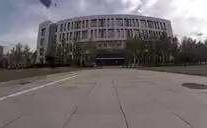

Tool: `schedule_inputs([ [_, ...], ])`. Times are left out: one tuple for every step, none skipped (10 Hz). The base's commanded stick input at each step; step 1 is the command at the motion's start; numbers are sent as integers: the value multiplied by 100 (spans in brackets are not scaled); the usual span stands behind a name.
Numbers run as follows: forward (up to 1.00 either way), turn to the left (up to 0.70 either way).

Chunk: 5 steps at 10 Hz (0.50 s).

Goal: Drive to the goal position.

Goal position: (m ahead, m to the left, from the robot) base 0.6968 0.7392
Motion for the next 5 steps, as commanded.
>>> schedule_inputs([
  [53, 0],
  [53, 0],
  [53, 0],
  [51, 0],
  [52, 0],
])
